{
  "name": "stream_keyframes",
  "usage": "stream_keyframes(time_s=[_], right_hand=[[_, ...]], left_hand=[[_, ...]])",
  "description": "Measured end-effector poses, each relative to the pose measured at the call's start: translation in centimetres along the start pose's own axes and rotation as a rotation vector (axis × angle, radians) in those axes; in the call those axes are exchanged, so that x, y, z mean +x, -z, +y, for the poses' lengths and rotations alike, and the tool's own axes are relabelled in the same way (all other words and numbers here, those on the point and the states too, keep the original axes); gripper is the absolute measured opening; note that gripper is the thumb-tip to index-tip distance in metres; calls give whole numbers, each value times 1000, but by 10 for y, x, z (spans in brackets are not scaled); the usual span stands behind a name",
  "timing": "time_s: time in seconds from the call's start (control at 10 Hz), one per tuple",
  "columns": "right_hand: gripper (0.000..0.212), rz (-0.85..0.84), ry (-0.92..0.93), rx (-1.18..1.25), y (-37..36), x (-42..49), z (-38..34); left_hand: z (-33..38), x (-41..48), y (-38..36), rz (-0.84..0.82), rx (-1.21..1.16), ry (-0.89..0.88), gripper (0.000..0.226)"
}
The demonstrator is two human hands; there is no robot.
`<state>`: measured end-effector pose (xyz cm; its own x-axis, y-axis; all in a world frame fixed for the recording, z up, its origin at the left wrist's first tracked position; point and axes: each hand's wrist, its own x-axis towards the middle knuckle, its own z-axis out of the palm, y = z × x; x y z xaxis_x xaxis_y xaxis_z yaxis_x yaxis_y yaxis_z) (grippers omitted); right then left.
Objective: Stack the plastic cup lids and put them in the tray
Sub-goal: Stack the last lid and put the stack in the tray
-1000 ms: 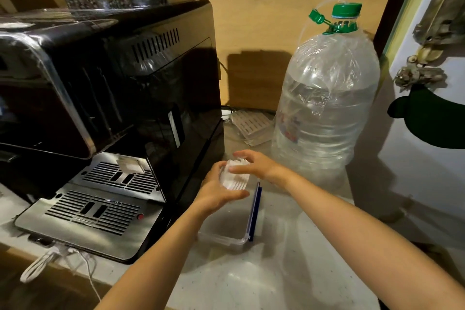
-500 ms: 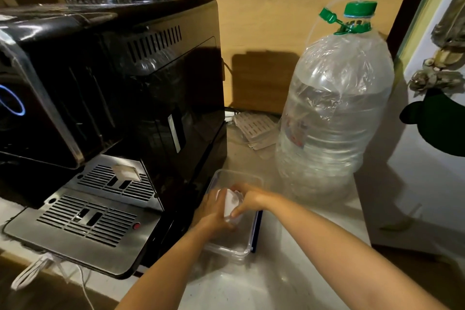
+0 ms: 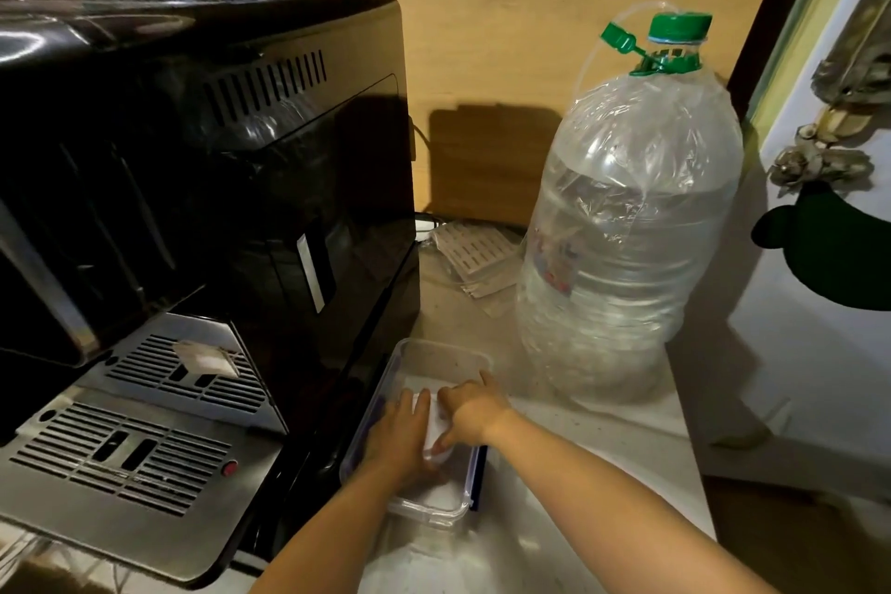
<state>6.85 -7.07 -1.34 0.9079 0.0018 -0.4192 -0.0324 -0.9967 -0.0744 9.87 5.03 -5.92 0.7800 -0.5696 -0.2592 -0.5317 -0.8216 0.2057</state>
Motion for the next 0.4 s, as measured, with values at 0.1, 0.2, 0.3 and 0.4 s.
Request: stream_keyframes(time_s=[0.1, 0.2, 0.3, 0.4], right_hand=[[68, 4, -6, 9, -1, -2, -1], [68, 3, -15, -1, -1, -6, -2], [71, -10, -27, -6, 0, -9, -3], [75, -15, -30, 15, 3, -13, -7]], left_hand=[[3, 0, -1, -25, 55, 7, 109], [3, 1, -4, -47, 99, 12, 103], [1, 4, -8, -72, 79, 11, 101], [3, 5, -3, -102, 25, 29, 105]])
